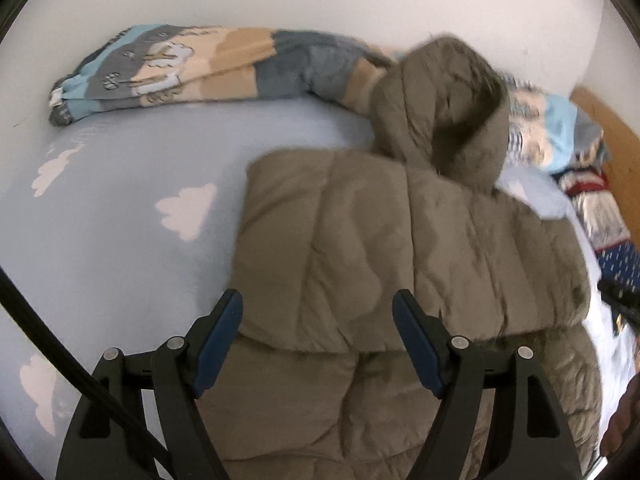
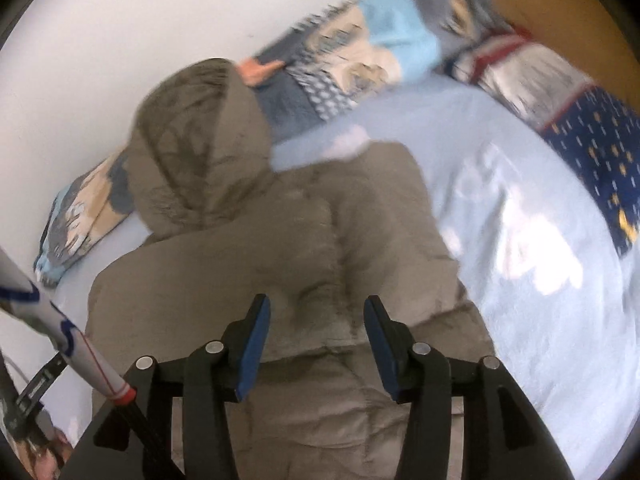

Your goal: Fold large clothes

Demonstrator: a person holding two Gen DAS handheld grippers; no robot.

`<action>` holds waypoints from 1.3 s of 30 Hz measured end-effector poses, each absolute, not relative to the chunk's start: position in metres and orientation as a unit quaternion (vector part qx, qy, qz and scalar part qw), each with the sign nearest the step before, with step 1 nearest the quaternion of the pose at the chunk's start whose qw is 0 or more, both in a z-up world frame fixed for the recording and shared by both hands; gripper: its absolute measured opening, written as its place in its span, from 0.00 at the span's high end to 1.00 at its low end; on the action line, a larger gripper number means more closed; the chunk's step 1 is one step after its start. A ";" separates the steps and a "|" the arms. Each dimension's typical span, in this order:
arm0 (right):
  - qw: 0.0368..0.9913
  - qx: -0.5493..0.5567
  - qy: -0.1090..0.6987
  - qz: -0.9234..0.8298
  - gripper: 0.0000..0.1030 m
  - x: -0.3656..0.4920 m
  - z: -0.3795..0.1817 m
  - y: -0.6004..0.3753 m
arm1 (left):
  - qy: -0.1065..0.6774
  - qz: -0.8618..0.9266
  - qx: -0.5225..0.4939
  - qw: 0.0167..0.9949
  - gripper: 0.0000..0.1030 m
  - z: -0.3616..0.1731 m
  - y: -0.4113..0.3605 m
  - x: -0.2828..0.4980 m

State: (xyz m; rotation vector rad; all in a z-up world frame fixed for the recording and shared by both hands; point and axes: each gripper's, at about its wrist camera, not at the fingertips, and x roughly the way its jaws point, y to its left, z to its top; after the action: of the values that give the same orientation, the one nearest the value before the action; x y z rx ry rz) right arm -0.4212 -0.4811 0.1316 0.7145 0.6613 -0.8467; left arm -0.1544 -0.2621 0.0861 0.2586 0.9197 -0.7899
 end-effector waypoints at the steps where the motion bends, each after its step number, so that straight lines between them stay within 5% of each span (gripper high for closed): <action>1: 0.804 0.326 0.314 -0.386 0.49 -0.412 0.131 -0.479 | 0.433 -0.370 0.129 0.812 0.26 0.082 -0.265 -0.156; 7: 0.799 0.274 0.376 -0.380 0.49 -0.364 0.100 -0.474 | 0.452 -0.354 0.156 0.804 0.25 0.056 -0.272 -0.153; 12: 0.782 0.257 0.418 -0.383 0.48 -0.348 0.067 -0.478 | 0.476 -0.340 0.158 0.795 0.15 0.039 -0.272 -0.145; 18: 0.775 0.299 0.425 -0.359 0.47 -0.355 0.073 -0.489 | 0.469 -0.343 0.144 0.801 0.15 0.059 -0.265 -0.149; 26: 0.806 0.319 0.365 -0.338 0.40 -0.449 0.131 -0.443 | 0.426 -0.365 0.132 0.817 0.15 0.098 -0.252 -0.181; 39: 0.775 0.399 0.319 -0.372 0.34 -0.633 0.114 -0.396 | 0.463 -0.381 0.098 0.794 0.15 0.109 -0.149 -0.246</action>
State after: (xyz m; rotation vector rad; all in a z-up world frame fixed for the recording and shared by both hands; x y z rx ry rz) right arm -0.6326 -0.3959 0.1141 0.8643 0.6907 -0.8052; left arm -0.2463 -0.1487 0.1094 0.2106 0.9943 -0.8197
